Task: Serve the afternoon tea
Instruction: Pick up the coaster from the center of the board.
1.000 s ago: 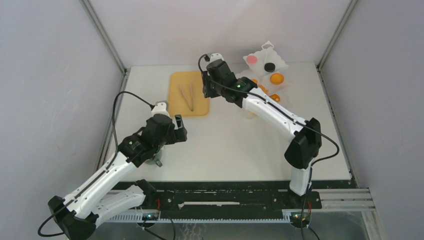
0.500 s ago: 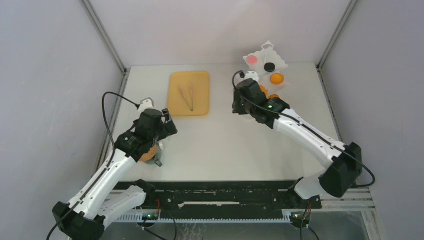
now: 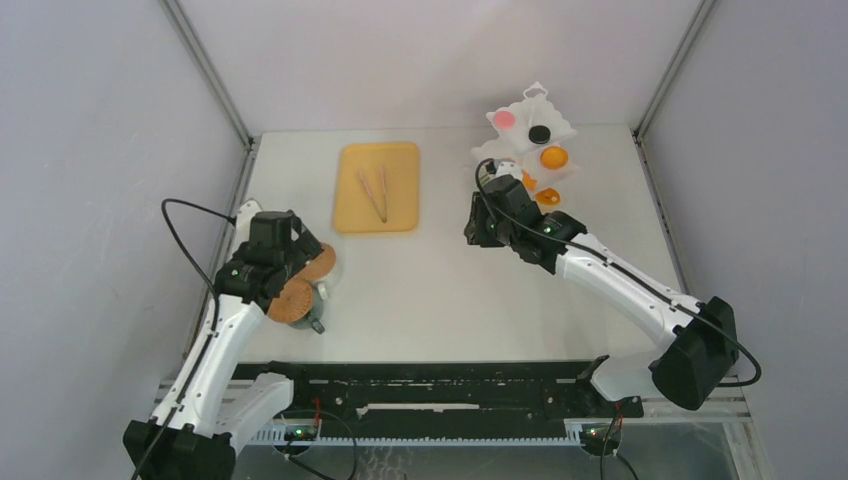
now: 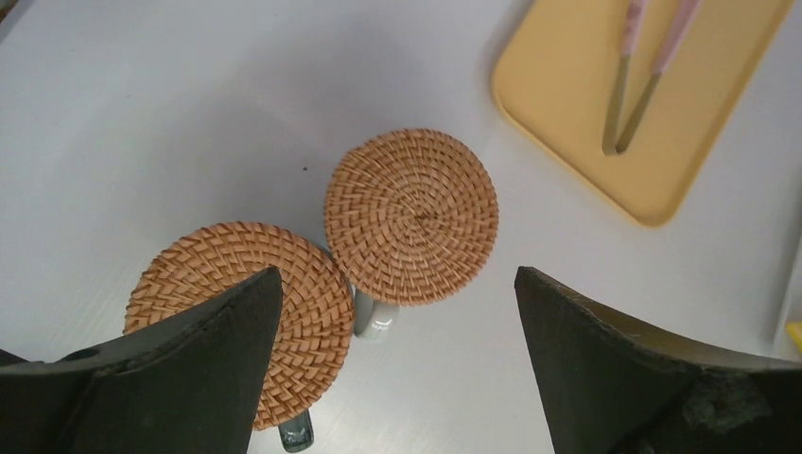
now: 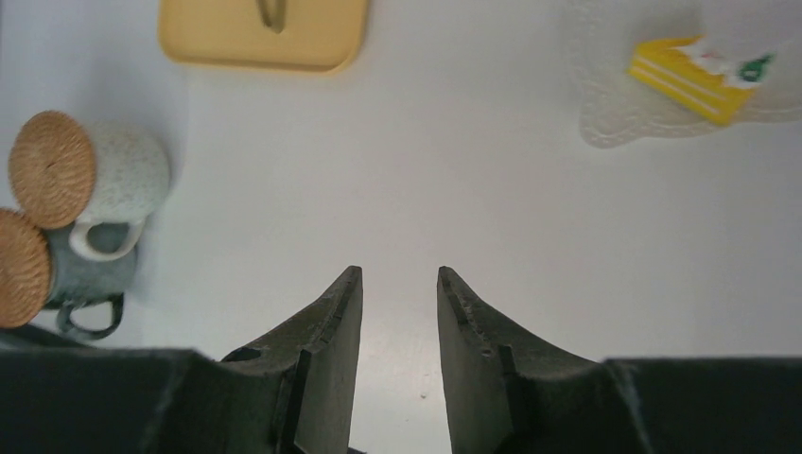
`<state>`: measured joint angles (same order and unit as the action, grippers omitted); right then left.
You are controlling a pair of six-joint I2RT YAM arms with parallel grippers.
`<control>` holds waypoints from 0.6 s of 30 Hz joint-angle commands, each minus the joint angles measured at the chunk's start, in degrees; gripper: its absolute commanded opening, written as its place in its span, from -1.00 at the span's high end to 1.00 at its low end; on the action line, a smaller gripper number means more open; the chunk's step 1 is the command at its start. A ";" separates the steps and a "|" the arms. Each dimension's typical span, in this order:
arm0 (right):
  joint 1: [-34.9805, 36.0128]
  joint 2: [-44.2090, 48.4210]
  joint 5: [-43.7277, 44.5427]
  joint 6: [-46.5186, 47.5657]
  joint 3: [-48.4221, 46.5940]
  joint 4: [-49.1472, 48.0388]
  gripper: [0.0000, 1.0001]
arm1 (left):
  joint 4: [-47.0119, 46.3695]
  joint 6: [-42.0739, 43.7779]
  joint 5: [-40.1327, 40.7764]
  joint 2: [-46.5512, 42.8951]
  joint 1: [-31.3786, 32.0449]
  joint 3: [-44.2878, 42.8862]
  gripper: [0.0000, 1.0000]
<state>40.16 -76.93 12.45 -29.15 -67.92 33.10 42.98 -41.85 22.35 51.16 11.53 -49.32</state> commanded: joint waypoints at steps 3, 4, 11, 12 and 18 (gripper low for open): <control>1.92 -4.11 -11.77 0.00 -0.72 -10.49 0.15 | -3.72 -3.75 -1.77 0.75 -5.33 -2.27 -0.95; 1.98 -5.21 -13.67 -0.26 -1.22 -11.60 0.15 | -4.22 -4.03 -1.89 0.84 -5.94 -2.01 -0.96; 3.35 -17.07 -25.03 -1.49 -8.64 -17.85 0.06 | -10.17 -5.68 -6.76 1.31 -10.76 2.48 -0.95; 3.87 -18.87 -25.93 -1.68 -10.04 -18.44 0.05 | -11.02 -5.59 -7.26 1.25 -11.42 3.01 -0.95; 6.39 -29.55 -31.72 -4.97 -18.50 -21.76 0.02 | -16.07 -4.54 -10.58 2.04 -16.04 5.72 -0.95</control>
<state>44.84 -102.85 -13.06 -30.92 -80.97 17.58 33.15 -46.39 15.29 52.80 -1.48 -46.02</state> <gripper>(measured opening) 0.486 0.974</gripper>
